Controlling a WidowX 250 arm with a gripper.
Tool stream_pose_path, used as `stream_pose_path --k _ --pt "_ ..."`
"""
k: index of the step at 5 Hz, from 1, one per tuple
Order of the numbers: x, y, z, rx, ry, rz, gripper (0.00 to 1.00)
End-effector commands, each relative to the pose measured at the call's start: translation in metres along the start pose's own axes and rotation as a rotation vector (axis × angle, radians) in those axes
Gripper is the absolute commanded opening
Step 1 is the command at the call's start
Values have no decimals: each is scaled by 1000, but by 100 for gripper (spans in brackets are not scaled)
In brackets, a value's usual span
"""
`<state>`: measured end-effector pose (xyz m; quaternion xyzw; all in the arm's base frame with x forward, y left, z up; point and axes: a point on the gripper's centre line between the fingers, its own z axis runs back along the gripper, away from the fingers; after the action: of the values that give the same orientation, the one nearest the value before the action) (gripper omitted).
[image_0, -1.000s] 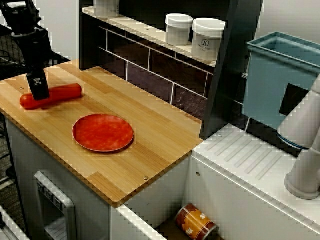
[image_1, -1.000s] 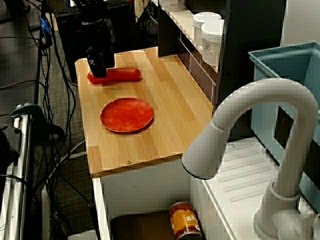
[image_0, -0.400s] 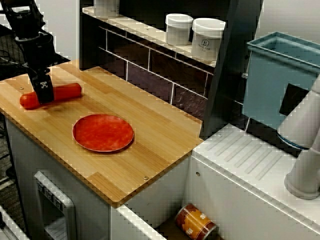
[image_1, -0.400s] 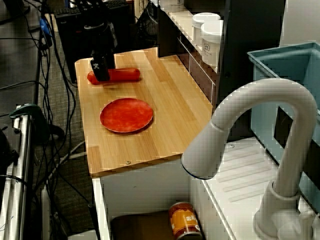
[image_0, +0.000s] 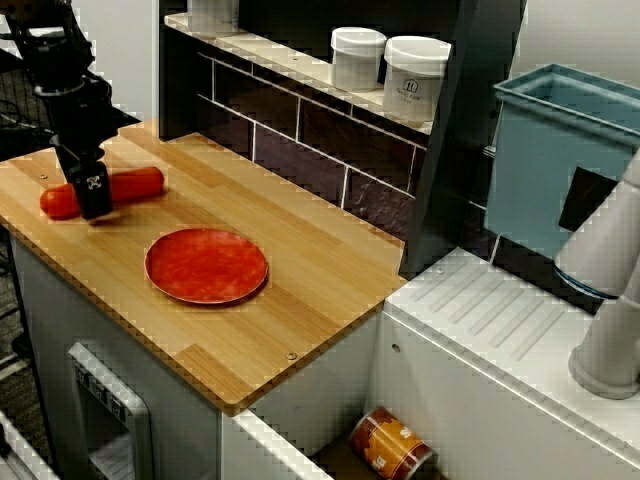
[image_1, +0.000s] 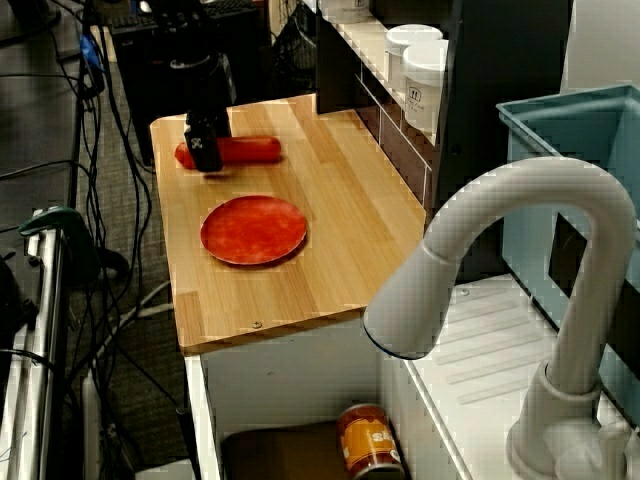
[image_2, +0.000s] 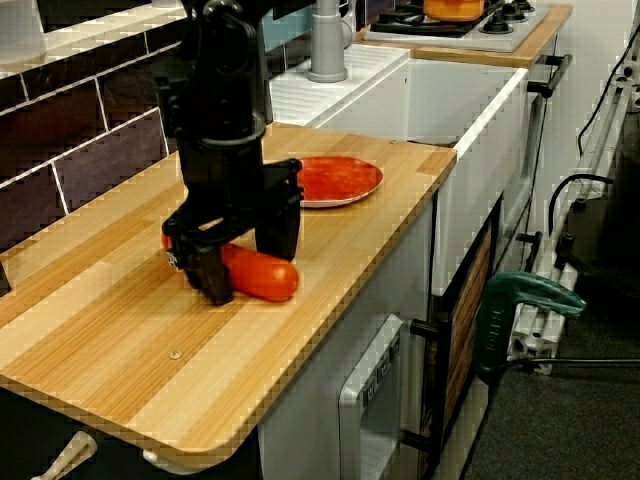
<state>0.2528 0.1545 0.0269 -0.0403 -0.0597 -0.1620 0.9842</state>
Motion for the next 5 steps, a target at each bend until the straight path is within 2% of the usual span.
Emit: stream_pose_path --k 1,2,3,4,5 --pt "-16 -19 12 27 -30 -75 0" --pt "-8 -30 27 -46 -25 -154 0" --pt "2 -51 49 -81 -29 -253 0" --pt "13 -70 68 -72 -48 -352 0" --pt "19 -90 77 -60 -52 -422 0"
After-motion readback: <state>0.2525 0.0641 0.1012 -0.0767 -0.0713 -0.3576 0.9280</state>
